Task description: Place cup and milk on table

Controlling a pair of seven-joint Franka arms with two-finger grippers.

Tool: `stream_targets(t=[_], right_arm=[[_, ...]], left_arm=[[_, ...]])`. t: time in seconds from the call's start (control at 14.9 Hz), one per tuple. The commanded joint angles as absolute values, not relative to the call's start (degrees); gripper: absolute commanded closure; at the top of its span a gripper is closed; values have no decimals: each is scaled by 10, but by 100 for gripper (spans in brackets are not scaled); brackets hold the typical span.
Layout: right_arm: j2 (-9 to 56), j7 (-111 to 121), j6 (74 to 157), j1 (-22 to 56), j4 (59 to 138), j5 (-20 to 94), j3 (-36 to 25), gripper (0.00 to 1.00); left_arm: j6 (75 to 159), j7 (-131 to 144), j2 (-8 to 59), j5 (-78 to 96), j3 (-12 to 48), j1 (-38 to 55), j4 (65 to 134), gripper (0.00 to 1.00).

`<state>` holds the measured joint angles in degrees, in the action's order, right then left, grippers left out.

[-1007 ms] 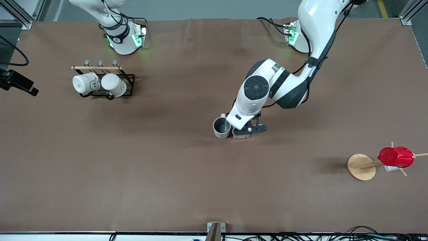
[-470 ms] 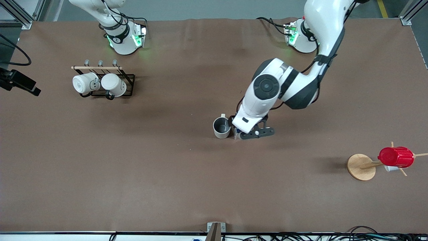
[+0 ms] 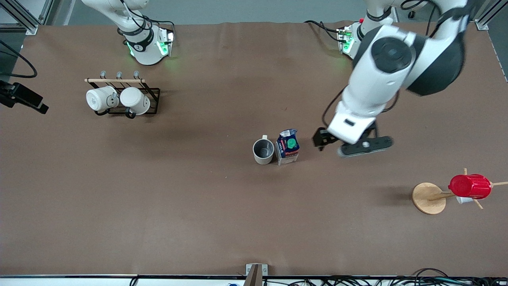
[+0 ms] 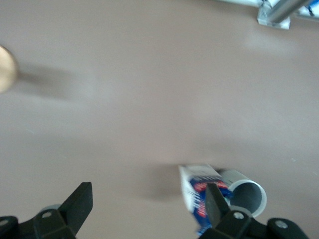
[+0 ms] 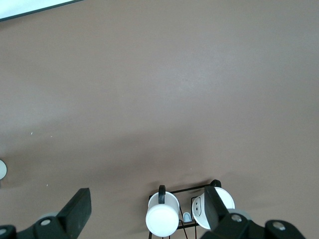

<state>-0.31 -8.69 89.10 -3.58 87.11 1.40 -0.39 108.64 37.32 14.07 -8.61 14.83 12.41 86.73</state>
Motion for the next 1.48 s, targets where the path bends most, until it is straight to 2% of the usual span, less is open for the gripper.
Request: stream_targets(t=[0.0, 0.2, 0.47, 0.74, 1.01, 1.41], right_arm=[[-4, -66, 886, -34, 861, 1, -4, 0], [-4, -62, 880, -33, 858, 0, -3, 0], [-4, -62, 879, -34, 858, 3, -2, 0], [-4, -59, 875, -35, 858, 2, -3, 0], [-4, -59, 876, -36, 858, 3, -3, 0], [-4, -55, 875, -38, 859, 3, -3, 0]], left_arm=[[1062, 301, 93, -95, 149, 86, 882, 0], [986, 246, 51, -93, 149, 66, 883, 0], [937, 145, 10, -15, 145, 11, 884, 0], [875, 61, -11, 8, 98, 3, 892, 0], [874, 0, -57, 14, 68, -1, 943, 0], [873, -7, -59, 10, 84, -41, 927, 0]])
